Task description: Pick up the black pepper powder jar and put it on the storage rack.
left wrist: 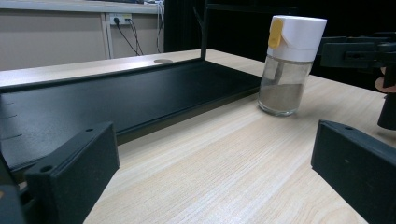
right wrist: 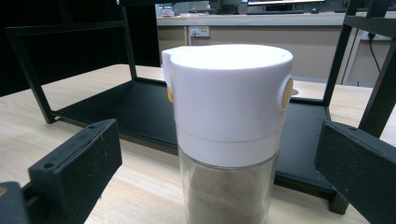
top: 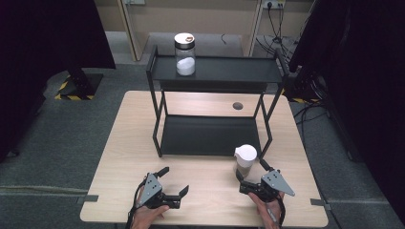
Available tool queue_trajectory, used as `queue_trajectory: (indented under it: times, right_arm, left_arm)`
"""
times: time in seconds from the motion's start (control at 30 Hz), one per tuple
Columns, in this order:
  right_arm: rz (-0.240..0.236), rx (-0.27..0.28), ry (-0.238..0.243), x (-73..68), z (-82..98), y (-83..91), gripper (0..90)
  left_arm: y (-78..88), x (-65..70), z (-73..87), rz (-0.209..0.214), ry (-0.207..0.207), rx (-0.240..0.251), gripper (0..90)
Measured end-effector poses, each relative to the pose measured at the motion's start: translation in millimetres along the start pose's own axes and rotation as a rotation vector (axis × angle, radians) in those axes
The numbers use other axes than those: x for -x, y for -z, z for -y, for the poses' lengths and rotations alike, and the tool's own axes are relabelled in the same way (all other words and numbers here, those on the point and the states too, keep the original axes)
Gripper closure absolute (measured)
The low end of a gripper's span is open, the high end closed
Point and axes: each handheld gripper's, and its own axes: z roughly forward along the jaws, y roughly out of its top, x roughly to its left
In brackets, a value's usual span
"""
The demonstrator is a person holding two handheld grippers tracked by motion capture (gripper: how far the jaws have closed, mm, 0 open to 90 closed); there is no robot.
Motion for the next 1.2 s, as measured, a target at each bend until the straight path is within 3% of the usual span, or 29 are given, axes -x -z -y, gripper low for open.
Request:
queue_trajectory:
  times: [0.33, 0.7, 1.07, 1.2]
  right_arm:
    - [0.018, -0.015, 0.012, 3.1, -0.6, -15.0, 7.5]
    - [0.007, -0.039, 0.03, 4.0, -1.2, -27.4, 17.4]
    - [0.012, -0.061, 0.04, 5.4, -1.3, -29.4, 30.3]
    - [0.01, -0.061, 0.041, 5.4, -1.6, -29.3, 30.5]
  left_arm:
    - [-0.2, -0.6, 0.0, 0.0, 0.0, -0.001, 0.3]
    - [0.1, -0.7, 0.1, -0.003, 0.001, 0.001, 0.3]
    - [-0.1, -0.6, 0.1, -0.002, 0.0, -0.001, 0.3]
    - [-0.4, -0.5, 0.1, -0.002, -0.001, -0.003, 0.3]
